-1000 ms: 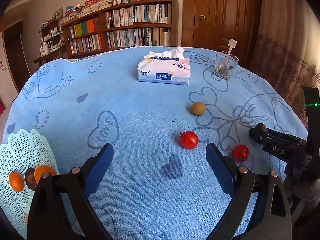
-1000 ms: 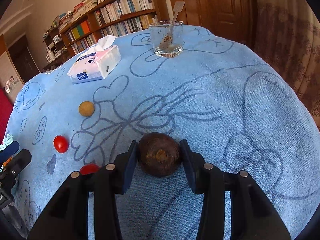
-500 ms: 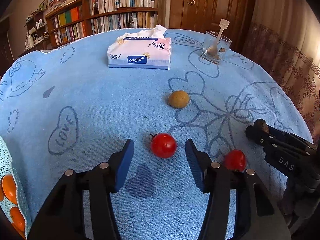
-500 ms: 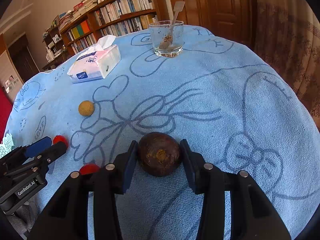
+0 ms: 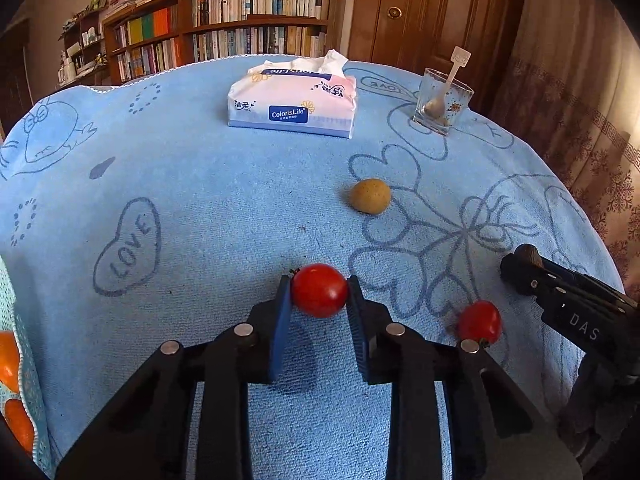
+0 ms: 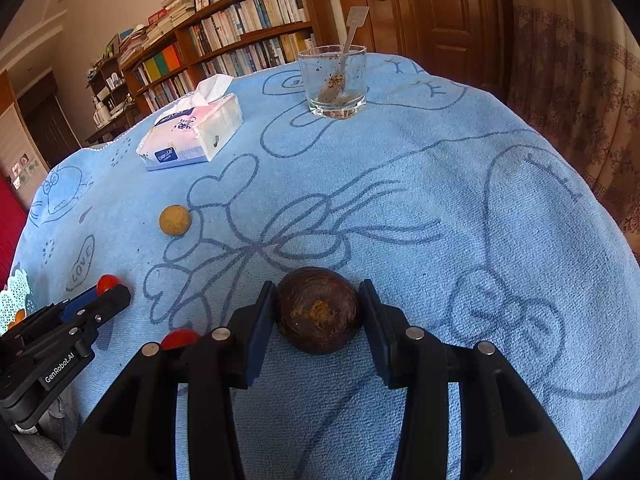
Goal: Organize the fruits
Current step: 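Carry the tomato into the basket with the left gripper and release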
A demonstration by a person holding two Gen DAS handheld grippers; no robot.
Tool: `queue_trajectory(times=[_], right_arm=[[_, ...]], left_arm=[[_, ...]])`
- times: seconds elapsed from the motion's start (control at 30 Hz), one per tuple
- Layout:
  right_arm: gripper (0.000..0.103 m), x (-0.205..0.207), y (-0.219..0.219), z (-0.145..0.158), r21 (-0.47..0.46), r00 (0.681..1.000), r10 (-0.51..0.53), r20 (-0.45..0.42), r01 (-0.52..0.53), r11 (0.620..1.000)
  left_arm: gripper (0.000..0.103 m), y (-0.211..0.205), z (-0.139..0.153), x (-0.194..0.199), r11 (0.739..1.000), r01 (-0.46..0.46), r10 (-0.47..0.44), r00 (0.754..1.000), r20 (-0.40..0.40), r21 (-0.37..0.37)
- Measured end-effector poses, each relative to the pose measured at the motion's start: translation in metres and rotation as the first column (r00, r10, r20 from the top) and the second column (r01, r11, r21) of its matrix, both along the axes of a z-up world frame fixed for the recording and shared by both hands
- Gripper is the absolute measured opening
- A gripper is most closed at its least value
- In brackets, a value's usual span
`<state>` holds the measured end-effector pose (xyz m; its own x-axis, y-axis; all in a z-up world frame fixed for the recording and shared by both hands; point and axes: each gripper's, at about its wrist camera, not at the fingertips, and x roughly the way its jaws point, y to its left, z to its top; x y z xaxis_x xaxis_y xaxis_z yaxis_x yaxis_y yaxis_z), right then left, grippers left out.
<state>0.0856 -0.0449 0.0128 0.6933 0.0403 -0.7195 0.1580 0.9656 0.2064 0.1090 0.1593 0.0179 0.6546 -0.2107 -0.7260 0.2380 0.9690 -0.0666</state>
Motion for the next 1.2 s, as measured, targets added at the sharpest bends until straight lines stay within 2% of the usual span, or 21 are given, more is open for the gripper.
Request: queue_trajectory(times=[0.63, 0.93, 1.2], right_arm=[[0.042, -0.012, -0.006, 0.014, 0.056, 0.997, -0.013, 0.07, 0.009, 0.998], [0.042, -0.028, 0.008, 0.033, 0.057, 0.992, 0.027, 0.122, -0.034, 0.998], [0.042, -0.042, 0.024, 0.042, 0.054, 0.987, 0.073, 0.143, -0.081, 0.995]], left_arm=[[0.028, 0.05, 0.043, -0.055, 0.988, -0.151, 0.148, 0.981, 0.124, 0.015], [0.028, 0.095, 0.063, -0.082, 0.966, -0.257, 0.256, 0.952, 0.167, -0.013], [0.028, 0.146, 0.069, -0.103, 0.929, -0.368, 0.367, 0.912, 0.182, -0.028]])
